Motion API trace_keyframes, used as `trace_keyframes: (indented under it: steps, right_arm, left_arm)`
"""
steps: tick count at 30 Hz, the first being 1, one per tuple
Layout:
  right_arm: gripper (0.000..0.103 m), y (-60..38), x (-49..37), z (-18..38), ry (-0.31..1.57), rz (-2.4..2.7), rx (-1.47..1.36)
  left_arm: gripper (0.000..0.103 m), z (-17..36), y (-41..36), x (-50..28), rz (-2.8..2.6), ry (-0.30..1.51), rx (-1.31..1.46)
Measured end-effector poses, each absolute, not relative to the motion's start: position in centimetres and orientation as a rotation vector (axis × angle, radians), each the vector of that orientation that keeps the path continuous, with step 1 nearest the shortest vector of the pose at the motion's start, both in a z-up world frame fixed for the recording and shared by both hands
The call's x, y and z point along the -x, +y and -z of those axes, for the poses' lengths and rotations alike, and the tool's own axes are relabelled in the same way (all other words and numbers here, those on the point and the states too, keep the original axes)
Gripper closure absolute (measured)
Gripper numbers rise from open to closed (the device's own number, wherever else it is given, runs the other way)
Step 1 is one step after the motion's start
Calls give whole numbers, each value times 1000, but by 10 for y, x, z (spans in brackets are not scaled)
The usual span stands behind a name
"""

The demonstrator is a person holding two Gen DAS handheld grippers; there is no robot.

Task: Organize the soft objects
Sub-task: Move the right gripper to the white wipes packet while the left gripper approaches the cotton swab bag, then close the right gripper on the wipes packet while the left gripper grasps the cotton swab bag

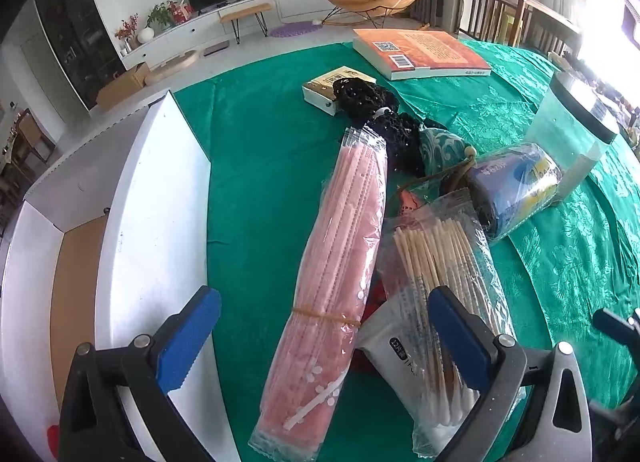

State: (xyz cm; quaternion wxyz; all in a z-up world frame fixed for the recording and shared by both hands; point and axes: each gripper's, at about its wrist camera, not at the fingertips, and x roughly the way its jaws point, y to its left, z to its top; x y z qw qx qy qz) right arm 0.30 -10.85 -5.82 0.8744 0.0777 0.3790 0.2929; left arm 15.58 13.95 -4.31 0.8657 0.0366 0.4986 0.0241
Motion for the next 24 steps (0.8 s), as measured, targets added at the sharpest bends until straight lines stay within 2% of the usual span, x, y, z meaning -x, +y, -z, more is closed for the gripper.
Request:
trace_keyframes:
  steps: [4, 9, 10, 11, 18, 24]
  right_arm:
    - [10, -46, -10, 61, 850, -699, -125]
    - [13, 23, -27, 81, 936, -688, 114]
    - [18, 27, -26, 84, 940, -683, 162]
    - [33, 25, -21, 84, 923, -664, 202]
    - [34, -91, -11, 79, 1038, -526, 65]
    - [30, -197, -59, 83, 1029, -289, -36]
  left_arm:
    - [1, 42, 137, -160, -17, 1061, -58]
    - [1, 44, 141, -163, 30, 1083, 27]
    - [1, 45, 142, -164, 38, 1088, 41]
    - [1, 47, 143, -164, 44, 1092, 46]
    - [1, 67, 143, -168, 37, 1116, 58]
    - [1, 83, 138, -164, -1, 1167, 14]
